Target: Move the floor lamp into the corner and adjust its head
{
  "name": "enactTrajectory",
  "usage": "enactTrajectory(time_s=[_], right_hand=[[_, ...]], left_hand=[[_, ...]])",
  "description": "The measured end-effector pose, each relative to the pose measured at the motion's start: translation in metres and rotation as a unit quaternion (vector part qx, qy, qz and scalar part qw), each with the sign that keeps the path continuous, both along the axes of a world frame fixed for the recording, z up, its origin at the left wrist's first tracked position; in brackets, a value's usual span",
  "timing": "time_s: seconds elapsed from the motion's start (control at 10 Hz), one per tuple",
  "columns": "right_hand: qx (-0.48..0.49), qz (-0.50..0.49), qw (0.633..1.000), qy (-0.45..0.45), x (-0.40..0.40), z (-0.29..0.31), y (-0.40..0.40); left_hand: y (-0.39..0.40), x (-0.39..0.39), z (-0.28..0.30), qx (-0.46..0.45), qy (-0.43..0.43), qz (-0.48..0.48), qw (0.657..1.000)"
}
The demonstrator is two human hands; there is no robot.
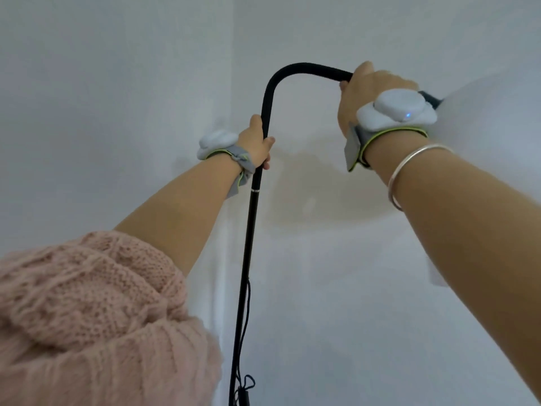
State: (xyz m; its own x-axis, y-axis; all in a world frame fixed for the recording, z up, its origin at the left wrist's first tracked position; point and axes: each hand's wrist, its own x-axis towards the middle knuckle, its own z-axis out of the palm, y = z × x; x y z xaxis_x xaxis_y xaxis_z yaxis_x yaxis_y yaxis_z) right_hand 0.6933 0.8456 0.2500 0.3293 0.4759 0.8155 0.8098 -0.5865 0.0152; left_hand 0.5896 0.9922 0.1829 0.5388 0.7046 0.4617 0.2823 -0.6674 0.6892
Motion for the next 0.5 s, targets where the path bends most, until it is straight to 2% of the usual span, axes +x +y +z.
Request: enactTrajectory(time_s=[0.1,0.2,0.3,0.4,0.5], right_hand=[[-0.001,-0.018,1.0,-0.022,-0.008,-0.008,-0.013],[-0.013,-0.018,0.999,-0.04,-0.015,-0.009,-0.024],[-0.009,-0.025,0.999,-0.031,-0.014,-0.013,-0.029],[0.011,0.009,1.0,-0.017,-0.015,-0.021,-0.037],[-0.027,0.035,0.999,-0.008,-0.025,-0.042,-0.041]], left_hand=[[-0.015,-0.008,-0.02,0.03,0.082,0.041,0.995],[-0.029,-0.02,-0.035,0.069,0.112,0.067,0.989],[-0.041,-0.03,-0.042,0.114,0.189,0.116,0.968],[-0.065,-0.052,-0.046,0.147,0.29,0.151,0.934],[-0.081,-0.065,-0.044,0.17,0.338,0.191,0.906]])
